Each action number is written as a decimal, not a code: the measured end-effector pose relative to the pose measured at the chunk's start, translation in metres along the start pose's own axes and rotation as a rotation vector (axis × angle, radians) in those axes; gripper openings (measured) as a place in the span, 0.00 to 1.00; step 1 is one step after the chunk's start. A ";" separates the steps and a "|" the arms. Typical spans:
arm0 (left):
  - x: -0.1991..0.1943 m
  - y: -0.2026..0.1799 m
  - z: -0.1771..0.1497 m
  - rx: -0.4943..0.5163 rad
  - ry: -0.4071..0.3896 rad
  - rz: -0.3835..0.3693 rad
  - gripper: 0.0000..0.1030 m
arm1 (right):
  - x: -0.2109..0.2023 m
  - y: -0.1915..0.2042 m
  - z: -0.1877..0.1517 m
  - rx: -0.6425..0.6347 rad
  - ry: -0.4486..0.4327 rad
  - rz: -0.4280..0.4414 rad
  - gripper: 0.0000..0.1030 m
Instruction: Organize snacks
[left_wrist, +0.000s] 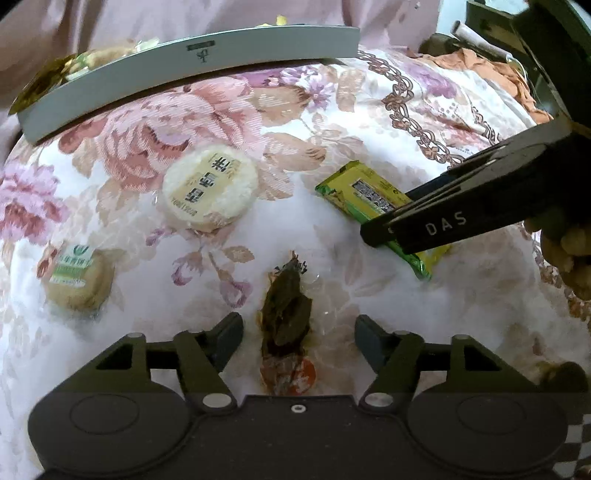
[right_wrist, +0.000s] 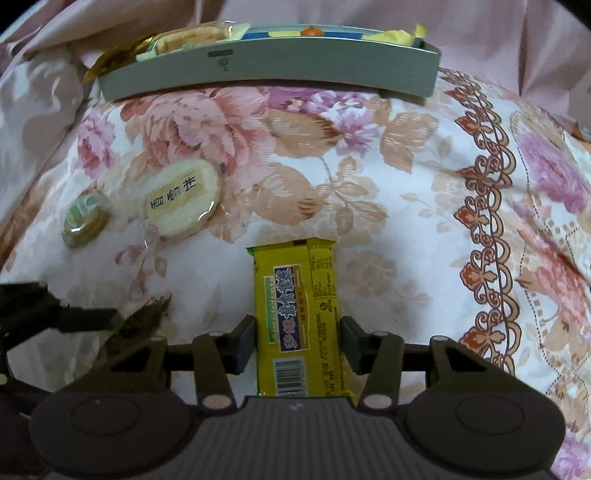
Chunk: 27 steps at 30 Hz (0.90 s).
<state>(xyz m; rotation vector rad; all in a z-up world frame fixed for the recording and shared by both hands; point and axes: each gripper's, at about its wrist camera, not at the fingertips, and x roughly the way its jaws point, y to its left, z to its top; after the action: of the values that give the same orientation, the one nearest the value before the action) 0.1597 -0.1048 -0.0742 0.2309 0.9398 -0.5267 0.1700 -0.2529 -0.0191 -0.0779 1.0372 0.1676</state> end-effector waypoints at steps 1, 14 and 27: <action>0.000 0.000 0.000 0.004 0.000 0.000 0.68 | 0.001 0.000 0.000 -0.002 0.001 -0.004 0.55; -0.006 0.014 0.009 -0.103 -0.016 -0.043 0.46 | 0.005 0.017 0.006 -0.065 -0.043 -0.007 0.51; -0.051 0.033 0.022 -0.220 -0.254 -0.012 0.46 | -0.047 0.012 0.018 -0.038 -0.357 -0.012 0.51</action>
<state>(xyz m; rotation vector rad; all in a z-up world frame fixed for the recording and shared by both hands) 0.1683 -0.0689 -0.0206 -0.0405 0.7442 -0.4472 0.1598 -0.2434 0.0306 -0.0846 0.6773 0.1826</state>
